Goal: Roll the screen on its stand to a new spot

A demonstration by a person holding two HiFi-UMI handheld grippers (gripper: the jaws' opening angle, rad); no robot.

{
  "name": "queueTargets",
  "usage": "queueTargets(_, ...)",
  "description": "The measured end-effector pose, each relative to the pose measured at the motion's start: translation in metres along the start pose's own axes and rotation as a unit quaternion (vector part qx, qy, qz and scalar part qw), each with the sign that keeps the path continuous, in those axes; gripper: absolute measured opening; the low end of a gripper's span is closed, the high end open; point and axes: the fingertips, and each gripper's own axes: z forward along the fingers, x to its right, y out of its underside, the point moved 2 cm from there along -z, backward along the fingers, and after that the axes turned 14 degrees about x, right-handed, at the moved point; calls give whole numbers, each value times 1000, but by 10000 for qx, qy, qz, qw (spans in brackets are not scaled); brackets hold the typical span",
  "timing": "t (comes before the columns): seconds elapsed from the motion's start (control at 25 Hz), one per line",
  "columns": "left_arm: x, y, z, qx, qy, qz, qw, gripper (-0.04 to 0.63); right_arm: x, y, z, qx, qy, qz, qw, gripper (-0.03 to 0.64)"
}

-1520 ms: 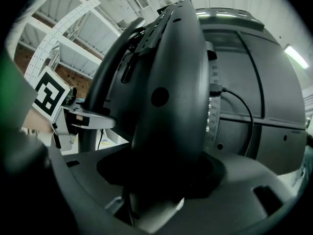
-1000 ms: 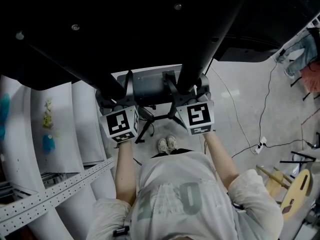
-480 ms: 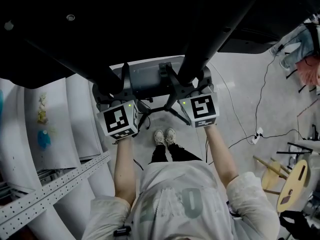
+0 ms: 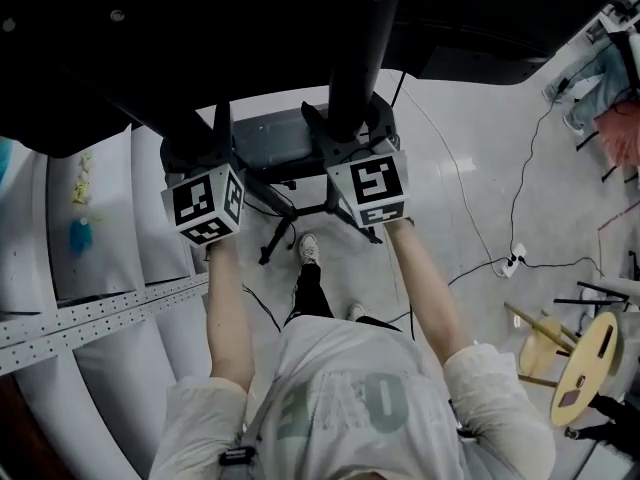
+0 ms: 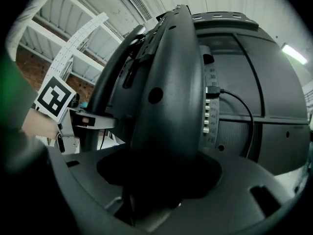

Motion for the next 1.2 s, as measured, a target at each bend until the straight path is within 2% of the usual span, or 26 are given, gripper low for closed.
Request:
queueTargets(0.2, 3, 12, -77, 2, -76, -125, 9999, 232, -50, 6, -56, 152, -243, 30, 9996, 265)
queueTargets(0.48, 44, -48, -156, 80, -117, -2, 9999, 230, -70, -51, -144, 331, -252, 74, 9991, 265)
queueTargets(0.72, 66, -69, -263, 121, -135, -38, 9998, 230, -123, -73, -236, 322, -287, 68, 9990, 265)
queueTargets(0.88, 64, -71, -264, 72, -87, -64, 9999, 230, -123, -72, -240, 81, -151, 28, 9998, 264)
queueTargets(1.0, 72, -82, -278, 98, -53, -50, 9999, 229, -127, -84, -255, 119, -66, 47, 9999, 264)
queueTargets(1.2, 90, -94, -328, 24, -18, -85, 10000, 229, -147, -94, -310, -26, -23, 59, 10000, 264)
